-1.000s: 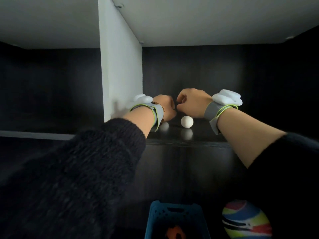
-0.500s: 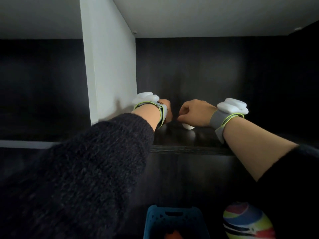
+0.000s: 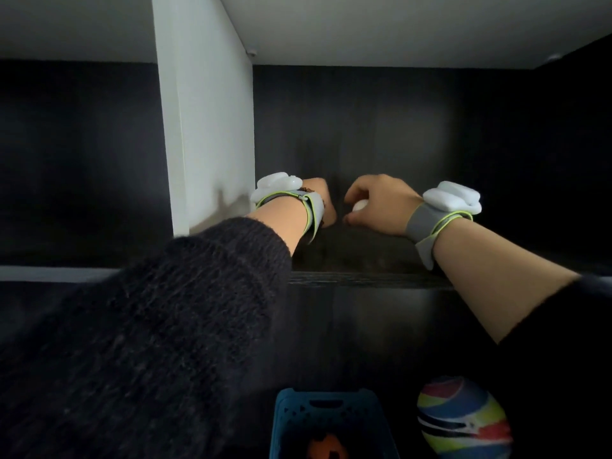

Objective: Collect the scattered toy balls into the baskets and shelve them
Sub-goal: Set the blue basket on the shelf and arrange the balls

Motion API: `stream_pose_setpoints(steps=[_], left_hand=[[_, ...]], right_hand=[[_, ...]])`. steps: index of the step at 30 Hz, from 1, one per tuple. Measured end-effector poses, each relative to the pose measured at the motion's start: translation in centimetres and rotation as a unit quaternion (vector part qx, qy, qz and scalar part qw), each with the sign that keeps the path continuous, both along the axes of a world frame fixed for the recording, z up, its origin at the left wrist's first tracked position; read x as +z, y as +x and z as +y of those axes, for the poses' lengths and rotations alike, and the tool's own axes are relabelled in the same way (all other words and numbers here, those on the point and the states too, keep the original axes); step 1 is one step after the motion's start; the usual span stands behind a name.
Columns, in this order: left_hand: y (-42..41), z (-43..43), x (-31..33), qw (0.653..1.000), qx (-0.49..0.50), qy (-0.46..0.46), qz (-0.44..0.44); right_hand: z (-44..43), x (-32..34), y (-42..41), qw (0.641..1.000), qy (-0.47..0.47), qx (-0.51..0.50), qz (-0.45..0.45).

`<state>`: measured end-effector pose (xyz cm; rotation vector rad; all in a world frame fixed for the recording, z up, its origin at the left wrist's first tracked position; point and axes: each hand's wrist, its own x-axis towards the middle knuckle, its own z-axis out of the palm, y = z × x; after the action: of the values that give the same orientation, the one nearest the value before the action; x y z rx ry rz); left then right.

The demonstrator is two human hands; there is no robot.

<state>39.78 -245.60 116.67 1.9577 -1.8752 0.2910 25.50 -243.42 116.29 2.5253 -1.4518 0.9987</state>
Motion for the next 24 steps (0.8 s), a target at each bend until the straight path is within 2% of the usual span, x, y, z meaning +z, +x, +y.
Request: stream_pose_setpoints(steps=[3, 8, 15, 19, 24], left_hand=[[-1.6, 2.9, 0.9, 0.999, -0.012, -0.036, 0.02], [-3.3, 7.4, 1.2, 0.994, -0.049, -0.068, 0.066], [-6.4, 14.4, -1.9, 0.985, -0.04, -0.121, 0.114], [-8.0, 18.8, -3.7, 0.985, -0.023, -0.123, 0.115], [-8.8, 21.6, -7.6, 0.987, -0.013, -0.083, 0.138]], right_hand=[[1.4, 0.3, -0.6, 1.0, -0.01, 0.014, -0.024], [4.6, 0.5, -2.1, 0.999, -0.022, 0.04, -0.016], [10.9, -1.7, -5.5, 0.993, -0.075, 0.086, 0.001], [14.5, -3.9, -6.9, 0.987, -0.109, 0.12, 0.02], [16.6, -7.7, -8.1, 0.987, -0.072, 0.142, 0.011]])
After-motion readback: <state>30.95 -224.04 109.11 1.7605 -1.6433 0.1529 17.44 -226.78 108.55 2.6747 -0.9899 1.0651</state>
